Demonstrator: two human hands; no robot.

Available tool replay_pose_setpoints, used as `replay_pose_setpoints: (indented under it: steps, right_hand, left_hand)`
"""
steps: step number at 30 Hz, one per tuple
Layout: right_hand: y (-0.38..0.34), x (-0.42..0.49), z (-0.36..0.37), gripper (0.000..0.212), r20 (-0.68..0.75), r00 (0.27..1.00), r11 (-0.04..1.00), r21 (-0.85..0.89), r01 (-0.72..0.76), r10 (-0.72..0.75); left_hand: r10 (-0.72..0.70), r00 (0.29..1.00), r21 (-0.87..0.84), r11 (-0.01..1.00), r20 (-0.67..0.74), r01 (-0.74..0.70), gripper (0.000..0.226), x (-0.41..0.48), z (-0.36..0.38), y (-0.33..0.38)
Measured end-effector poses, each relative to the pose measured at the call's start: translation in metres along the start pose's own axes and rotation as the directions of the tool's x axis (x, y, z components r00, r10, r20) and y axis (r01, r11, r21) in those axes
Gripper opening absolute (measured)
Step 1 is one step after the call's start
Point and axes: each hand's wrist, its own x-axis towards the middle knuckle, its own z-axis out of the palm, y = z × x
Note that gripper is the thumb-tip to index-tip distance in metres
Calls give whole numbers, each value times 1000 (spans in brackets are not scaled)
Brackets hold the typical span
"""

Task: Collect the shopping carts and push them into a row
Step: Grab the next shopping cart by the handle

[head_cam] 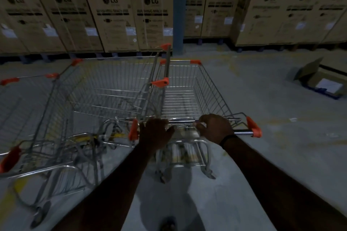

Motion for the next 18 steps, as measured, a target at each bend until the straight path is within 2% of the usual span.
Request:
replay_pose_setpoints:
  steps: [2, 4, 6, 10, 14, 18]
  right_hand:
    - [4, 7, 5, 54, 157, 982, 993, -73, -92, 103]
    - [6, 8, 4, 64, 225, 961, 981, -139, -133, 163]
    - [7, 11, 3, 68, 230, 958, 979, -151, -140, 172]
    - [5, 13, 3, 72, 253, 949, 975, -160, -151, 189]
    - [9, 6, 6, 73, 260, 947, 975, -166, -149, 189]
    - [15, -16, 4, 71, 268, 947, 977, -162, -136, 176]
  left_hand:
    - [35, 995, 76, 996, 92, -42, 71, 8, 15, -2]
    - [60, 994, 121, 990, 91, -71, 85, 12, 23, -1]
    - [60, 994, 143, 987, 90, -73, 99, 12, 25, 2]
    - [-52, 984, 195, 981, 169, 19, 101, 7, 21, 6]
    - [-26, 982, 205, 979, 186, -13, 114, 6, 24, 6]
    - [-19, 972, 188, 982, 233, -26, 116, -10, 17, 16]
